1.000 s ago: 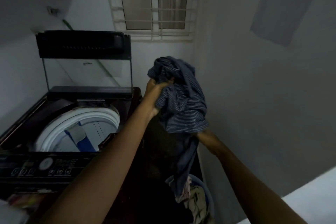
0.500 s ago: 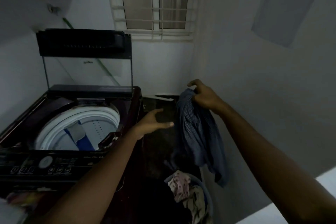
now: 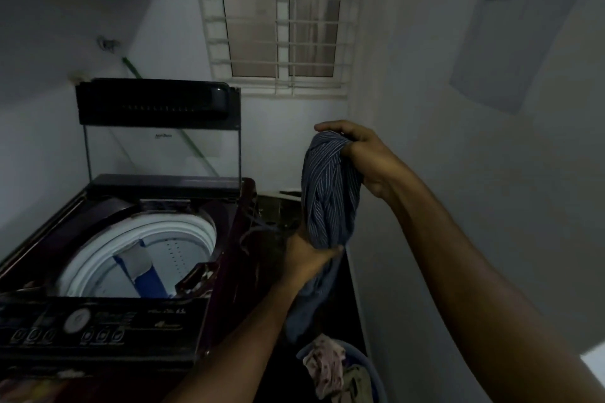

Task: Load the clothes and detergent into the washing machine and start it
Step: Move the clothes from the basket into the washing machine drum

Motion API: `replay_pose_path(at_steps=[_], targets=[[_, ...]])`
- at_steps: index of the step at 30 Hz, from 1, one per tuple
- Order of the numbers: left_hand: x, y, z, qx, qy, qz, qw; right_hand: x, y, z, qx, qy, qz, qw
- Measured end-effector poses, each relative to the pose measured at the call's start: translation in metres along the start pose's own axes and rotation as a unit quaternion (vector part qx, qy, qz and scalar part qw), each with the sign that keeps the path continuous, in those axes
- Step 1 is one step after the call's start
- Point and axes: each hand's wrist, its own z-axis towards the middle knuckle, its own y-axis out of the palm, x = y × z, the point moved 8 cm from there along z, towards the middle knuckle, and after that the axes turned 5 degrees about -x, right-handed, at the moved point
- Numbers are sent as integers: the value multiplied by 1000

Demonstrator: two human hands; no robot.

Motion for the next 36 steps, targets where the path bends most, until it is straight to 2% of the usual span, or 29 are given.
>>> replay_pose_path(at_steps=[2,6,8,10,12,14,18,21,25,28,30,32,36], targets=[[8,-15,4,27,19,3,999,7,-17,-5,37,-5,38,999],[35,-56,14,20,49,30,998,44,-65,-28,85,17,60,994],[56,-75,19,31,76,45,996,72,-72,-45,31,46,32,998],[77,-85,25,29,107,77,991,102,-68,-64,-69,102,-30,992],[94,-88,30,21,125,118,985,127,-63,-83,-167,196,-142,956],[107,-88,32,15,143,159,977,132,-56,-88,-187,245,-210,928],[131,-75,30,-14,186,244,952,96,-8,-61,-93,104,-172,975],[146,-82,28,-30,197,221,955,81,31,-41,-53,12,-165,985],[144,-108,24,-116,190,194,955,64,29,-23,70,-57,-157,983],[113,-133,23,-156,142,207,955,53,34,-14,119,-84,-83,986],[91,-146,22,-164,100,155,969,50,44,-9,150,-94,-27,984],[80,-153,22,-137,81,86,984,55,56,-6,174,-95,4,980],[77,-172,20,-6,64,-37,997,71,85,-7,241,-94,-4,966]])
